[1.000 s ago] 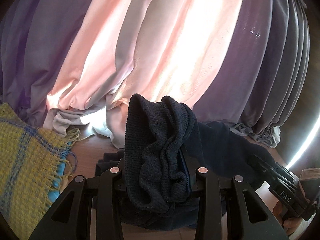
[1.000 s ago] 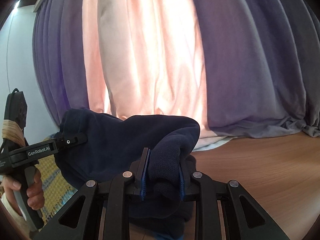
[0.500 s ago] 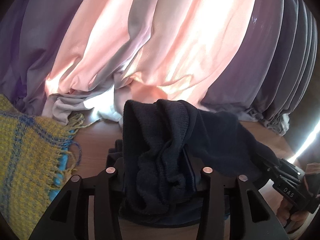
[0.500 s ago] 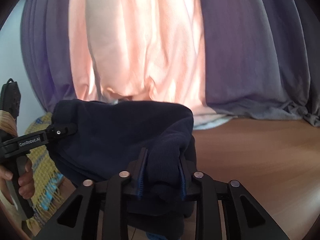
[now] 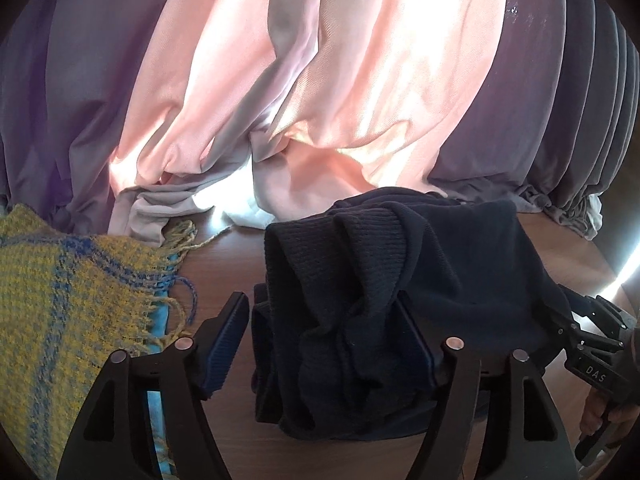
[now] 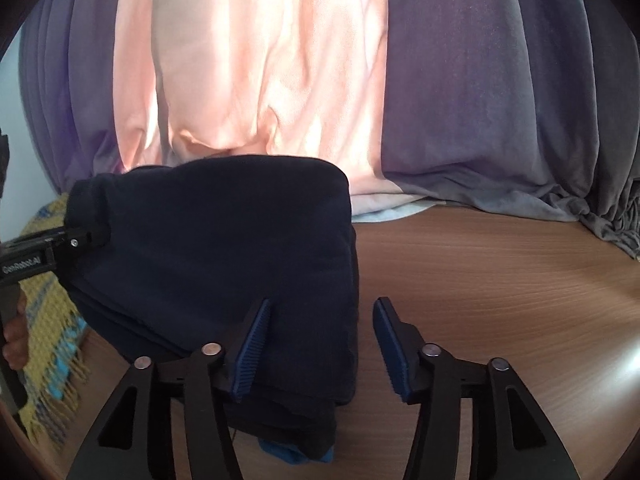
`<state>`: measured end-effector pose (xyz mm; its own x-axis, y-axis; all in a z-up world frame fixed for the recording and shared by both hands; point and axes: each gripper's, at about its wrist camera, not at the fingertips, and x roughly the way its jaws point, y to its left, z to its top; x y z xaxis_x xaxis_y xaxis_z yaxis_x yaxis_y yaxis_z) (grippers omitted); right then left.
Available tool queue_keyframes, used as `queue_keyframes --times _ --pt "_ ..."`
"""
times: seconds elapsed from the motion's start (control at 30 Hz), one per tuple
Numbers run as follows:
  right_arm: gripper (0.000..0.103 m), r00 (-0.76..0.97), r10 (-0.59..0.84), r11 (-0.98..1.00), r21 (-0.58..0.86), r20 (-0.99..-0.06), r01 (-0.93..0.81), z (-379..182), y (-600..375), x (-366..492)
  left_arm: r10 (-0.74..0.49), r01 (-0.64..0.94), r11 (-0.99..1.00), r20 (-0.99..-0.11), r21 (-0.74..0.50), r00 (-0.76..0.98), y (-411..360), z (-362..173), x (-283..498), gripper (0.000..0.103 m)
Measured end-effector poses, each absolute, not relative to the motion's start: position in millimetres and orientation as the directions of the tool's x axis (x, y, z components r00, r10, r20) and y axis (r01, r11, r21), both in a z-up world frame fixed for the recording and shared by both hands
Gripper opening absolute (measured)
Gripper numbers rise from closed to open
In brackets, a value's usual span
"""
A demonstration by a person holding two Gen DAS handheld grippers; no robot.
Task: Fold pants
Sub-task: 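Lift the bundle with both tools and carry it onto the stack of folded clothes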
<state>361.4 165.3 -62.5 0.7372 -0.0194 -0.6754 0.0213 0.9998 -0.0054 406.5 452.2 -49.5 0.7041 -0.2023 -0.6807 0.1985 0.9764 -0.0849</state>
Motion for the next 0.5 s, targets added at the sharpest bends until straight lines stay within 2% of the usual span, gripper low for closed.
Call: queue_keyframes --times 0.03,0.2,0.43,0.47,0.5 --pt "0.054 0.734 -0.020 1.000 -0.009 -0.679 0.019 -64 166 362 -0.193 0.195 0.978 -0.682 -0.075 0.705 452 -49 406 0.079" --pt "0.054 0.734 0.009 0.999 0.028 -0.679 0.014 -58 161 361 -0.130 0.186 0.982 -0.663 0.013 0.738 445 -31 392 0.079" --pt "0.057 0.801 0.012 0.999 0.045 -0.599 0.019 -16 155 351 -0.144 0.223 0.973 -0.582 0.066 0.800 436 21 374 0.078" --pt "0.057 0.805 0.026 0.998 0.054 -0.593 0.008 -10 154 353 -0.168 0.241 0.969 -0.578 0.051 0.799 434 27 377 0.076" --pt "0.057 0.809 0.049 0.998 0.070 -0.586 -0.009 -6 153 357 -0.182 0.251 0.967 -0.577 0.041 0.796 433 29 379 0.068"
